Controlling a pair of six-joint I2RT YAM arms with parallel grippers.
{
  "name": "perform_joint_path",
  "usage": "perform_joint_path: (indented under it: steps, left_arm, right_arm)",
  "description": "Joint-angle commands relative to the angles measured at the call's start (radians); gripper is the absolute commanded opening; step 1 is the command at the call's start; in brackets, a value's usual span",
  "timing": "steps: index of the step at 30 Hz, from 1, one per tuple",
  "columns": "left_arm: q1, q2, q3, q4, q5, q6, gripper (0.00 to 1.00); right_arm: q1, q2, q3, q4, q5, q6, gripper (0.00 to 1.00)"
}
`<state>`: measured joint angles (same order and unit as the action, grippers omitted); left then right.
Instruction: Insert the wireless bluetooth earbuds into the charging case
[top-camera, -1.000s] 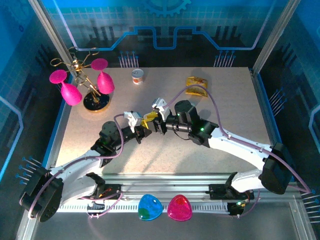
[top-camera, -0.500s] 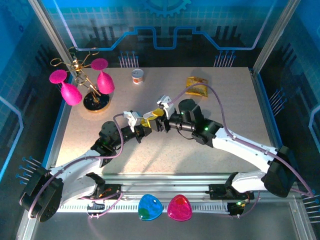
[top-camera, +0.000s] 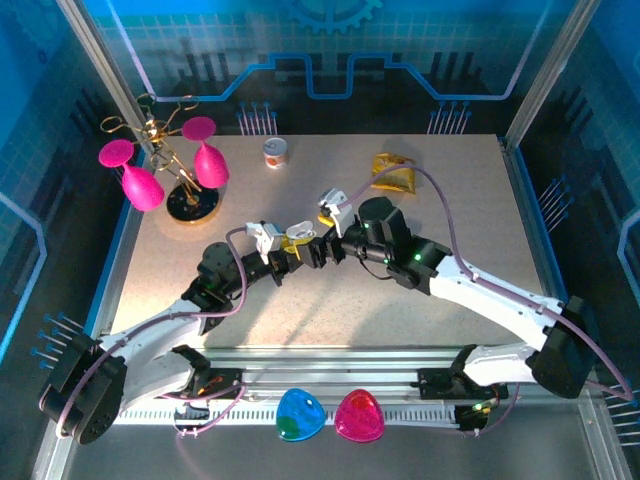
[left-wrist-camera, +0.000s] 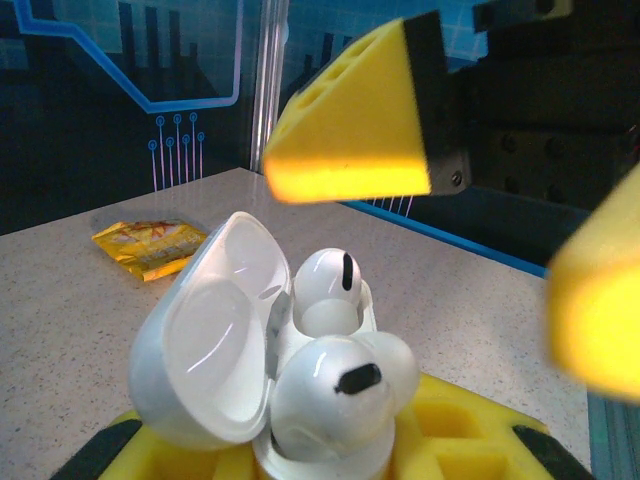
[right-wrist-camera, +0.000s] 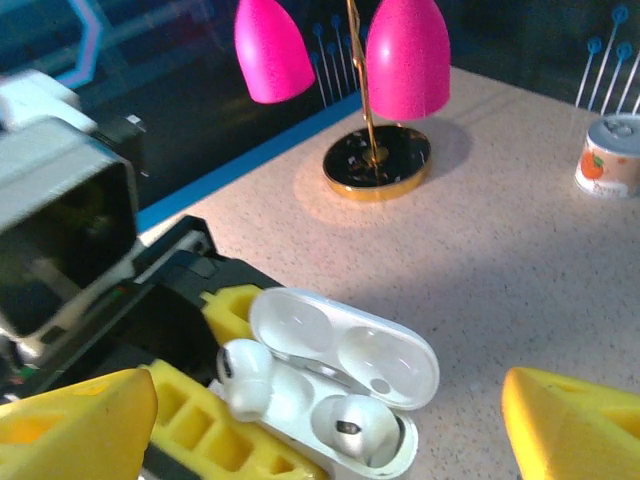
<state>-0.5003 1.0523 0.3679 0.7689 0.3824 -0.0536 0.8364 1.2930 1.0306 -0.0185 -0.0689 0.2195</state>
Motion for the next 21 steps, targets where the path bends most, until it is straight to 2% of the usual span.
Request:
perform_joint_path:
  steps: [1,9,21]
  left_arm:
    - [-0.003,-0.023,0.027,0.047,0.026,-0.004,0.24]
    - [-0.002,-0.029,0.023,0.047,0.029,0.002,0.24]
    - [-0.002,-0.032,0.021,0.053,0.024,0.008,0.24]
  right_arm:
    - [-0.006,0.028,0.035,-0.037,0.04,0.011,0.88]
    - [-0.025,0.039,0.028,-0.05,0.076,0.063,0.84]
    - [-0.05,0.005,0.014,-0.041,0.042,0.069,0.82]
